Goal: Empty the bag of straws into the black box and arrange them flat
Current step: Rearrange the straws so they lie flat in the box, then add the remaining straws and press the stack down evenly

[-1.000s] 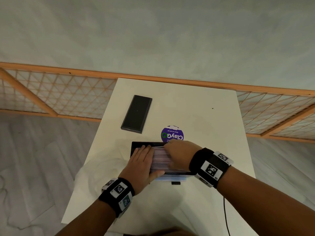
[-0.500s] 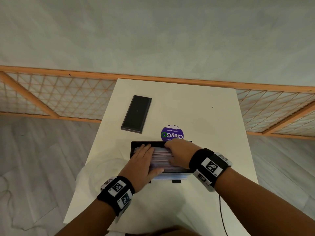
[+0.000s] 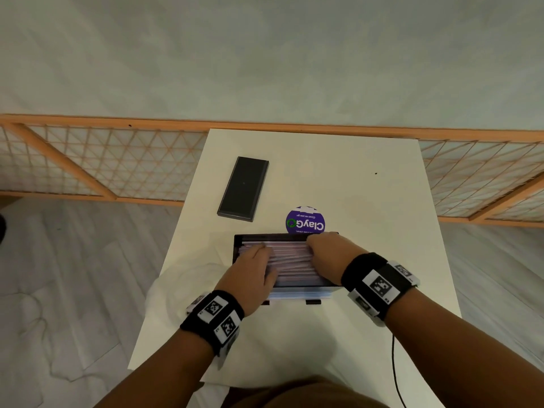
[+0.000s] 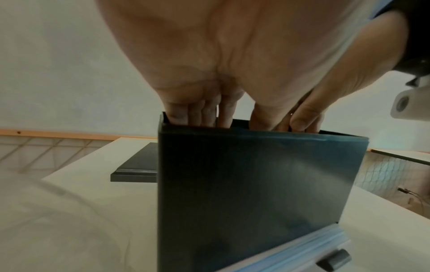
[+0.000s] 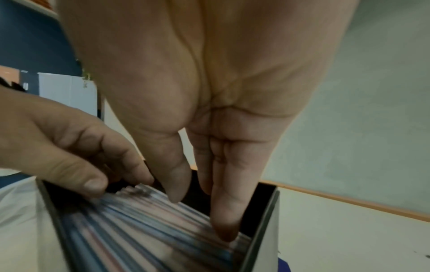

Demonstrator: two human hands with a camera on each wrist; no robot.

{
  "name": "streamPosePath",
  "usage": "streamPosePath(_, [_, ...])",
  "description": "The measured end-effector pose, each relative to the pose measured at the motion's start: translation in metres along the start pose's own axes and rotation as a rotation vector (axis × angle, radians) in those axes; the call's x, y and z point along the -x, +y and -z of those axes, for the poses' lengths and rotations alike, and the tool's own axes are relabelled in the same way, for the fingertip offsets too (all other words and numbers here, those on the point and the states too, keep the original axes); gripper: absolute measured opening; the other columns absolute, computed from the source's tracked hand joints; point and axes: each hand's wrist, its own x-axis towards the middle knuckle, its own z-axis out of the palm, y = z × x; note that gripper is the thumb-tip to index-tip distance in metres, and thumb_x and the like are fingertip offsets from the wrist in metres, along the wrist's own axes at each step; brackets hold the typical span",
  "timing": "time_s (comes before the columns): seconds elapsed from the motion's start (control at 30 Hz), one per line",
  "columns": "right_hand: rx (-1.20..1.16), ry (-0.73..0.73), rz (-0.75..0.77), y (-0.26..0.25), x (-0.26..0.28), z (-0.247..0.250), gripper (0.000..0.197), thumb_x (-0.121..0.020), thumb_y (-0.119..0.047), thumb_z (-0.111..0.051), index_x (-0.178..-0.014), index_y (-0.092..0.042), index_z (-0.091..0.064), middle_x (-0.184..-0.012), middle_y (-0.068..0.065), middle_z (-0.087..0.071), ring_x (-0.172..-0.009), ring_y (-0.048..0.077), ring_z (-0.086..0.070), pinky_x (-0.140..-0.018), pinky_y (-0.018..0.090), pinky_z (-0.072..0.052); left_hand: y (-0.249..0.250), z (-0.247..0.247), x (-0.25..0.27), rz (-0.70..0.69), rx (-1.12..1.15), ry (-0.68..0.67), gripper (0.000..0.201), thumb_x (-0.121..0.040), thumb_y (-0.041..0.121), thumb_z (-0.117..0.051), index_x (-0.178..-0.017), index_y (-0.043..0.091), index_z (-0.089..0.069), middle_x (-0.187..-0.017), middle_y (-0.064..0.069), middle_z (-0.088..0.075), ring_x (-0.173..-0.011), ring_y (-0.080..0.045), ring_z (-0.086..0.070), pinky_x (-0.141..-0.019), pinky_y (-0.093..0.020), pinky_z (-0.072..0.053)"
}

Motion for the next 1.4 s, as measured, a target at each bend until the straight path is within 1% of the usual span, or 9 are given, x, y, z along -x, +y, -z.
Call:
streamPosePath(0.2, [0.039, -0.028, 0.005, 0.001, 0.006, -0.006, 0.016, -0.100, -0.015, -0.049, -0.111, -0.008, -0.058, -0.119, 0.012, -0.064, -0.106, 0.030, -0.063, -0.088, 0.035, -0.051, -0.003, 0.004, -0.025, 0.054, -0.151, -0.148, 0.059, -0.092, 0.023, -0.064, -0.148, 0.020, -0.046, -0.142, -0.006, -0.052, -0.129, -0.028, -0.050, -0.109, -0.043, -0.046])
streamPosePath(0.37, [0.087, -0.097, 0.099, -0.009, 0.013, -0.015, 0.024, -0.104, -0.018, -0.046, -0.117, -0.005, -0.062, -0.118, 0.011, -0.066, -0.107, 0.030, -0.066, -0.095, 0.036, -0.054, 0.003, 0.003, -0.040, 0.121, -0.200, -0.210, 0.057, -0.088, 0.030, -0.071, -0.140, 0.017, -0.052, -0.130, -0.009, -0.052, -0.119, -0.031, -0.053, -0.102, -0.046, -0.049])
streamPosePath(0.43, [0.013, -0.043, 0.065, -0.005, 0.014, -0.011, 0.021, -0.102, -0.016, -0.049, -0.118, -0.006, -0.058, -0.116, 0.010, -0.066, -0.103, 0.029, -0.066, -0.087, 0.031, -0.053, 0.003, 0.007, -0.041, 0.102, -0.248, -0.216, 0.055, -0.088, 0.034, -0.072, -0.137, 0.019, -0.054, -0.129, -0.007, -0.055, -0.119, -0.030, -0.055, -0.102, -0.046, -0.049])
streamPosePath(0.67, [-0.147, 0.152, -0.007, 0.021, 0.027, -0.006, 0.013, -0.096, -0.016, -0.054, -0.109, -0.017, -0.055, -0.113, 0.007, -0.064, -0.098, 0.025, -0.062, -0.084, 0.032, -0.050, 0.005, 0.029, -0.015, 0.026, -0.161, -0.086, 0.051, -0.096, 0.037, -0.063, -0.143, 0.022, -0.049, -0.139, 0.000, -0.054, -0.123, -0.021, -0.054, -0.104, -0.037, -0.049])
streamPosePath(0.83, [-0.222, 0.201, 0.028, 0.022, 0.045, -0.019, 0.016, -0.100, -0.019, -0.048, -0.113, -0.017, -0.057, -0.112, 0.004, -0.061, -0.095, 0.024, -0.061, -0.085, 0.035, -0.053, 0.006, 0.016, 0.008, 0.012, -0.062, -0.185, 0.047, -0.099, 0.065, -0.042, -0.127, 0.030, -0.055, -0.118, 0.006, -0.066, -0.106, -0.016, -0.062, -0.095, -0.038, -0.054])
streamPosePath(0.93, [-0.251, 0.226, 0.051, 0.018, 0.052, -0.028, 0.016, -0.101, -0.020, -0.046, -0.111, -0.016, -0.058, -0.113, 0.004, -0.061, -0.095, 0.024, -0.062, -0.082, 0.032, -0.053, 0.011, 0.001, 0.012, -0.011, -0.087, -0.265, 0.061, -0.101, 0.064, -0.036, -0.148, 0.028, -0.047, -0.151, 0.004, -0.052, -0.138, -0.018, -0.048, -0.116, -0.038, -0.039])
streamPosePath(1.0, [-0.247, 0.236, 0.068, 0.016, 0.053, -0.034, 0.017, -0.101, -0.020, -0.046, -0.112, -0.016, -0.059, -0.115, 0.004, -0.062, -0.096, 0.024, -0.062, -0.084, 0.034, -0.054, 0.015, -0.003, 0.012, -0.052, -0.094, -0.244, 0.056, -0.108, 0.051, -0.035, -0.154, 0.022, -0.043, -0.160, 0.001, -0.044, -0.146, -0.019, -0.039, -0.123, -0.034, -0.028])
streamPosePath(1.23, [-0.341, 0.244, 0.115, 0.013, 0.071, -0.022, 0.016, -0.096, -0.029, -0.051, -0.085, -0.024, -0.061, -0.082, -0.010, -0.065, -0.073, 0.013, -0.059, -0.070, 0.033, -0.051, 0.003, 0.006, 0.010, -0.110, -0.108, 0.037, 0.033, -0.103, 0.033, -0.053, -0.132, 0.021, -0.062, -0.127, 0.002, -0.065, -0.114, -0.019, -0.059, -0.103, -0.035, -0.047])
streamPosePath(1.4, [-0.744, -0.145, 0.038, 0.016, 0.082, -0.047, 0.023, -0.098, -0.033, -0.058, -0.090, -0.018, -0.073, -0.079, -0.003, -0.074, -0.062, 0.009, -0.067, -0.055, 0.027, -0.053, 0.002, 0.007, 0.025, -0.162, -0.029, 0.165, 0.020, -0.096, 0.035, -0.065, -0.109, 0.023, -0.074, -0.103, 0.008, -0.061, -0.092, -0.010, -0.056, -0.085, -0.029, -0.050])
